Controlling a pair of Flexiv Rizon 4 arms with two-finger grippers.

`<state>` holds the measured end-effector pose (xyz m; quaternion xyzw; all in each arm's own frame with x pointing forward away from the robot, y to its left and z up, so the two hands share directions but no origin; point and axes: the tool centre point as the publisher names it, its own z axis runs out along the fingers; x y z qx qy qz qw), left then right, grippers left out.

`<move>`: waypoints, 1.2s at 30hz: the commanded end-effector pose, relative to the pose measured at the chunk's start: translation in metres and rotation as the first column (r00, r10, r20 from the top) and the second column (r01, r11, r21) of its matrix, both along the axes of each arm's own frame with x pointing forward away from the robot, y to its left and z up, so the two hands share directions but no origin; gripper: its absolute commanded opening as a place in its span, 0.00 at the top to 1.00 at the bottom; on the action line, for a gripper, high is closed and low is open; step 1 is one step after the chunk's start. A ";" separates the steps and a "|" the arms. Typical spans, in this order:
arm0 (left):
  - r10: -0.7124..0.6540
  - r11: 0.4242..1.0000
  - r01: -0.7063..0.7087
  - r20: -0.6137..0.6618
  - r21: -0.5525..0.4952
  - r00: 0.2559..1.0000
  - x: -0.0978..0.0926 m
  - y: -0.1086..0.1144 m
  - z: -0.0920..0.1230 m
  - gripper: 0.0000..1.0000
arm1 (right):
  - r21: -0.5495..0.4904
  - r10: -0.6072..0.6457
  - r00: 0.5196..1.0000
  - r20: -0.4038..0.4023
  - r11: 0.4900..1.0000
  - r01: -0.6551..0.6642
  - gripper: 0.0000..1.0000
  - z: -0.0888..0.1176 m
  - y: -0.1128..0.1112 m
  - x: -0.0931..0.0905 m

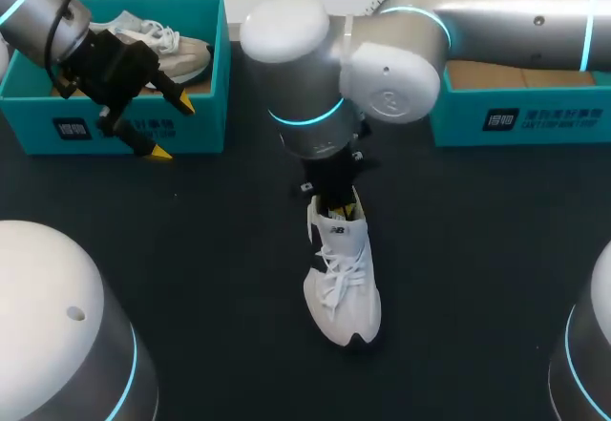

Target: Take the shoe out of the shoebox, open the shoe tongue, remove and reinsert the insole, then place the shoe into the shoebox

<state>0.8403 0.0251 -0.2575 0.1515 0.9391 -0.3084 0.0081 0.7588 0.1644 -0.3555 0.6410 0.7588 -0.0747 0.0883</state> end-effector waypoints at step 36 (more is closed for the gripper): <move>0.000 1.000 0.000 0.001 0.003 1.000 -0.001 0.000 0.000 0.00 | 0.144 -0.149 0.938 -0.312 0.969 0.202 0.00 0.015 0.005 -0.042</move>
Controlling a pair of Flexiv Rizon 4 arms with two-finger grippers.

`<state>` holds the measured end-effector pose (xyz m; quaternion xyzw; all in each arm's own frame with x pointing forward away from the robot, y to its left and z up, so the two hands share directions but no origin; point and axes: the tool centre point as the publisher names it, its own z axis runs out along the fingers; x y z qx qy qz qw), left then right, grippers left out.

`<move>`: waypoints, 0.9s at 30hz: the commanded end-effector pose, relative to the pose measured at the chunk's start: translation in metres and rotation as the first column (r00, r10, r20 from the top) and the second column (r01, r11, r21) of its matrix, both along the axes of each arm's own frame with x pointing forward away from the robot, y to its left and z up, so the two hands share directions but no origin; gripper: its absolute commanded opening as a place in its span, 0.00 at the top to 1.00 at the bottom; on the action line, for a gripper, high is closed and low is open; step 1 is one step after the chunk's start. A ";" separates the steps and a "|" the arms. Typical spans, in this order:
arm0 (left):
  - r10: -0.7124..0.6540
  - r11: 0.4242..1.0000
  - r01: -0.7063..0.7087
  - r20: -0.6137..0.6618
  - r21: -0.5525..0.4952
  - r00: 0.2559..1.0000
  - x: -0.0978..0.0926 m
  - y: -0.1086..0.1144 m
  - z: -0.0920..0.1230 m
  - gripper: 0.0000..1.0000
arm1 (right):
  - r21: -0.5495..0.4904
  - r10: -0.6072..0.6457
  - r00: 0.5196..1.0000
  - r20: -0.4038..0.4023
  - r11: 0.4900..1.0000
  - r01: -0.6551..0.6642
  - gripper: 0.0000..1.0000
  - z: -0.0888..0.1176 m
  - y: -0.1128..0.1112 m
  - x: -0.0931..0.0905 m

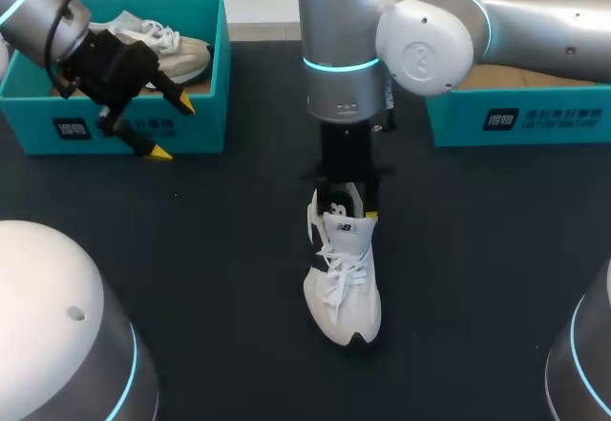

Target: Take the shoe out of the shoebox, open the shoe tongue, remove and reinsert the insole, then place the shoe into the shoebox

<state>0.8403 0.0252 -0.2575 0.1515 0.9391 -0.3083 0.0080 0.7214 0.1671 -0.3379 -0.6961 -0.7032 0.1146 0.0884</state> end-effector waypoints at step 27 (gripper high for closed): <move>0.000 1.000 0.000 0.001 0.003 1.000 -0.001 0.000 0.000 0.00 | -0.040 0.017 1.000 0.014 0.999 -0.016 0.00 0.016 0.012 -0.043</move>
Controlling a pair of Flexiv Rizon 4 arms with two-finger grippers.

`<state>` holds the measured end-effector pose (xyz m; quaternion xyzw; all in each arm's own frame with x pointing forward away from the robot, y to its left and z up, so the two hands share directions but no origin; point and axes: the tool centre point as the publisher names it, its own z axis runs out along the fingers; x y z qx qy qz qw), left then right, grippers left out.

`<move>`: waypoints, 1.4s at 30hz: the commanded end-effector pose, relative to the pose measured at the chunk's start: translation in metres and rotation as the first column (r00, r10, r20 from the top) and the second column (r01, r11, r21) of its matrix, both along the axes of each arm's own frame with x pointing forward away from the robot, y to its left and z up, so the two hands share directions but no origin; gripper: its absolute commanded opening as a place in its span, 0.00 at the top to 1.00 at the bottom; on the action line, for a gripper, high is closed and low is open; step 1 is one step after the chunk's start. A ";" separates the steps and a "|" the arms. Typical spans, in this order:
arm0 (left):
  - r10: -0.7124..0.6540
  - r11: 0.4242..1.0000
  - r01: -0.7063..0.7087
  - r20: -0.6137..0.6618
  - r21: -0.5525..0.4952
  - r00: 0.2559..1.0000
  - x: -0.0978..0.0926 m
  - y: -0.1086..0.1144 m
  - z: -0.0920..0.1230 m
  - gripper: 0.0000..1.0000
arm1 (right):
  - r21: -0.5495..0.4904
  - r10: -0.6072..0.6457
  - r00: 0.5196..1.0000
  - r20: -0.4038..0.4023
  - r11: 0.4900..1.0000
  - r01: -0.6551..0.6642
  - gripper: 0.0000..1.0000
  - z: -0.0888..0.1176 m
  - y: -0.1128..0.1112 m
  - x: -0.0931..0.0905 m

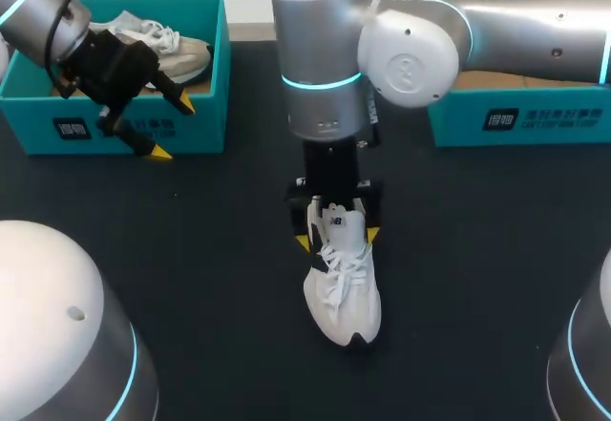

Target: Take the shoe out of the shoebox, open the shoe tongue, remove and reinsert the insole, then place the shoe into the shoebox

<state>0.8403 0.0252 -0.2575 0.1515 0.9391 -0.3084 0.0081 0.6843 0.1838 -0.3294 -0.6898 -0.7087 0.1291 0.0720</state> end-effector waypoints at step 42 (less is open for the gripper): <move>0.000 1.000 0.000 0.001 0.003 1.000 -0.001 0.000 0.000 0.00 | 0.015 0.038 0.998 0.052 0.999 -0.039 0.74 0.033 0.002 -0.025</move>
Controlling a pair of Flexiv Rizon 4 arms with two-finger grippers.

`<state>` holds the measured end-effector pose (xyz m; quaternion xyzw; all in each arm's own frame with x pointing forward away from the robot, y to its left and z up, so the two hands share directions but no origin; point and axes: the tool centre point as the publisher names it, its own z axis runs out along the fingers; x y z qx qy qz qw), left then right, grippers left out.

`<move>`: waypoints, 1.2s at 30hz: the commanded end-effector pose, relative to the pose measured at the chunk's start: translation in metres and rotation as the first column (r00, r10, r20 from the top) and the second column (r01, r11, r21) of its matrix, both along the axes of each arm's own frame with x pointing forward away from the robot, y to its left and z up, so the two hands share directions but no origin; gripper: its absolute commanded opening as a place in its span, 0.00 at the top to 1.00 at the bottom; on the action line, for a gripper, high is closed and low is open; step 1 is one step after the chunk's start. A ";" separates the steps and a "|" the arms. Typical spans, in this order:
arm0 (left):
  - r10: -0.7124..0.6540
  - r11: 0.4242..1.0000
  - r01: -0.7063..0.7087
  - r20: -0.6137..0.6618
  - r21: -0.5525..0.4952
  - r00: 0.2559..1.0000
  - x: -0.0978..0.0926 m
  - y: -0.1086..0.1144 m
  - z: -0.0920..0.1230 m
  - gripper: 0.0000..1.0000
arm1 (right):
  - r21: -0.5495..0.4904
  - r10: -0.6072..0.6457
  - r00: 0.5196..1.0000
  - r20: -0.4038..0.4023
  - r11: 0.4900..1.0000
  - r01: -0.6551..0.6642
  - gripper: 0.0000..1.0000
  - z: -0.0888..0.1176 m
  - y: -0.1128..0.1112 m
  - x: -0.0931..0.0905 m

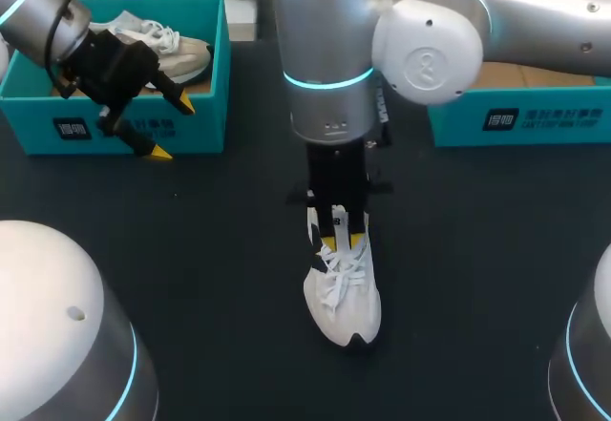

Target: Take the shoe out of the shoebox, open the shoe tongue, remove and reinsert the insole, then place the shoe into the shoebox

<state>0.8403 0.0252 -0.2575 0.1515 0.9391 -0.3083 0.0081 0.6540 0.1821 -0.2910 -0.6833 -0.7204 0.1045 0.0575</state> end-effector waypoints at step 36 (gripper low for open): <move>0.000 1.000 0.000 0.001 0.003 1.000 -0.001 0.000 0.000 0.00 | -0.047 0.082 0.995 0.047 0.996 -0.080 0.62 -0.012 -0.025 0.046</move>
